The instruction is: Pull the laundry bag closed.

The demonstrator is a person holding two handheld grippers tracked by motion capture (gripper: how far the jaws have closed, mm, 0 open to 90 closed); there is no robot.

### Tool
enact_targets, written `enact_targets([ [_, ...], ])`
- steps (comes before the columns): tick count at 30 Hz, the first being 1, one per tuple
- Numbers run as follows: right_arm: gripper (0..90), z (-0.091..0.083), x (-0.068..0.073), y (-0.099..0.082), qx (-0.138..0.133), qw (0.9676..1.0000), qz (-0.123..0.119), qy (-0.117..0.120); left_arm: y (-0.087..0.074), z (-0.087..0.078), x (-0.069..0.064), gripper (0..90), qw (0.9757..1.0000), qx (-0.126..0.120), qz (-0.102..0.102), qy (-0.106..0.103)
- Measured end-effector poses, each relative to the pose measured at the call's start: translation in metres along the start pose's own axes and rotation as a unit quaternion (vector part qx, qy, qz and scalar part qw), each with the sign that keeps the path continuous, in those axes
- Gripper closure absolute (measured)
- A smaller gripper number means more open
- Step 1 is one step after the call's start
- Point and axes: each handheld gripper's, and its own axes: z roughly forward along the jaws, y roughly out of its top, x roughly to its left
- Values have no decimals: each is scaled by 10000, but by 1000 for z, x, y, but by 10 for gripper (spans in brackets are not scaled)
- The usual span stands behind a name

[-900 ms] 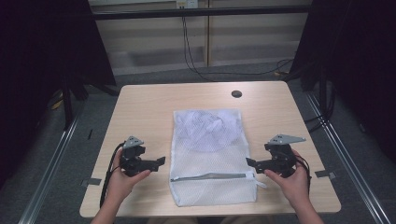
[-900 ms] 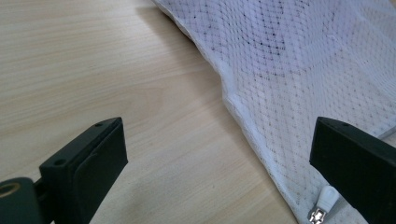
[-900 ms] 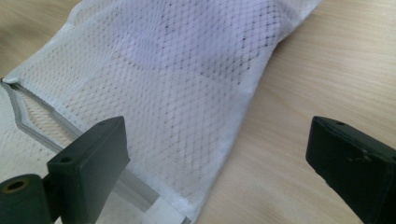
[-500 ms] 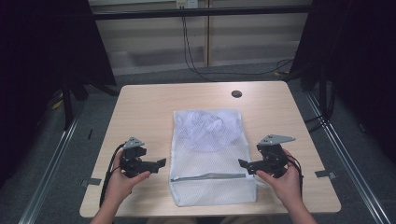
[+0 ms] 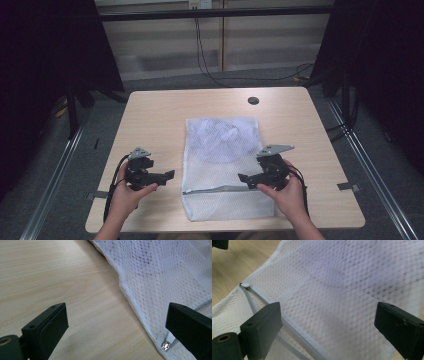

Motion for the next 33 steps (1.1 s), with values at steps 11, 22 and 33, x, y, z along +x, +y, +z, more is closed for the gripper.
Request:
enact_targets([
  [11,90,25,29,14,53,9995,-79,310,-1,-4,3,43,10000,12,27,23],
  [22,117,42,47,22,141,9985,-28,529,-2,-6,5,43,10000,1,-36,18],
  [33,140,50,56,25,205,9975,74,672,-2,-7,4,43,10000,68,45,14],
])
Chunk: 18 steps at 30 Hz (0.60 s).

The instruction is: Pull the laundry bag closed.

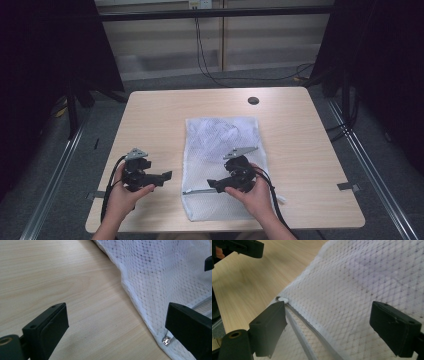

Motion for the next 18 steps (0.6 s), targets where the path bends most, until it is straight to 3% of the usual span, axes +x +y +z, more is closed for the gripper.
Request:
enact_targets([
  [2,146,3,2,1,11,10000,3,29,0,1,-1,44,9999,-66,-96,-33],
  [18,157,22,19,9,127,9994,-49,313,-1,-1,1,44,9999,-68,-139,10],
])
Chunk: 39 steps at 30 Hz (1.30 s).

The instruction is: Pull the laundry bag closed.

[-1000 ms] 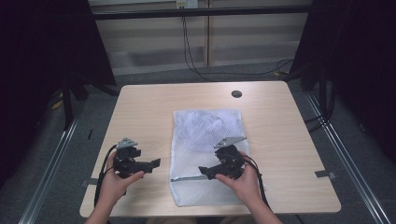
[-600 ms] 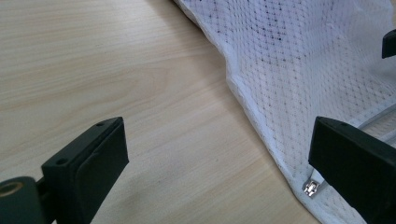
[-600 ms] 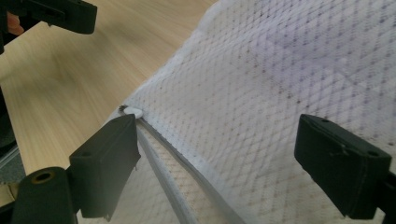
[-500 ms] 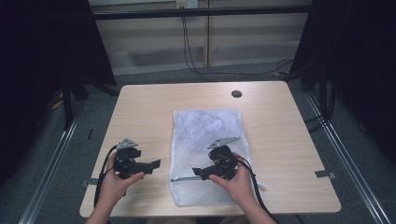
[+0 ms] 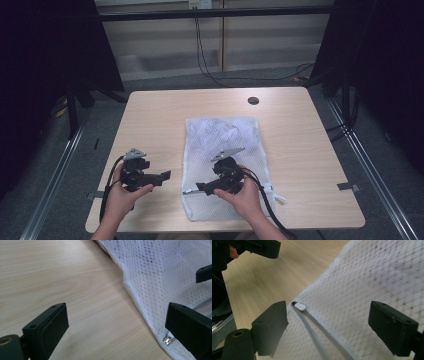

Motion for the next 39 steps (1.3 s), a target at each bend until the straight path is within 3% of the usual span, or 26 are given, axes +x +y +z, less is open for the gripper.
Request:
enact_targets([
  [11,168,11,6,1,72,9999,14,119,0,-3,1,46,10000,19,81,35],
  [24,272,22,16,4,110,9993,-180,296,-3,-7,2,49,9998,55,149,95],
  [39,422,36,18,1,346,9973,395,514,-4,-7,2,49,9998,60,164,99],
])
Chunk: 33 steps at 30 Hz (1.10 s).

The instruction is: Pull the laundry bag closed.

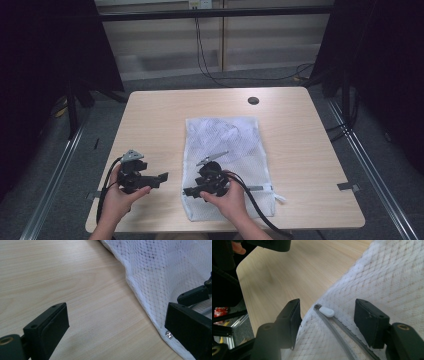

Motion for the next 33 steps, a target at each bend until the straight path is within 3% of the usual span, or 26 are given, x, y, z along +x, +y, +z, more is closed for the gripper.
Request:
enact_targets([
  [11,516,7,-3,-2,80,9990,413,119,0,1,0,50,10000,30,11,13],
  [26,590,18,-3,-3,86,9973,679,282,0,1,-1,60,10000,33,6,23],
  [33,672,21,-1,-4,84,9976,626,267,0,1,1,61,10000,19,-12,57],
])
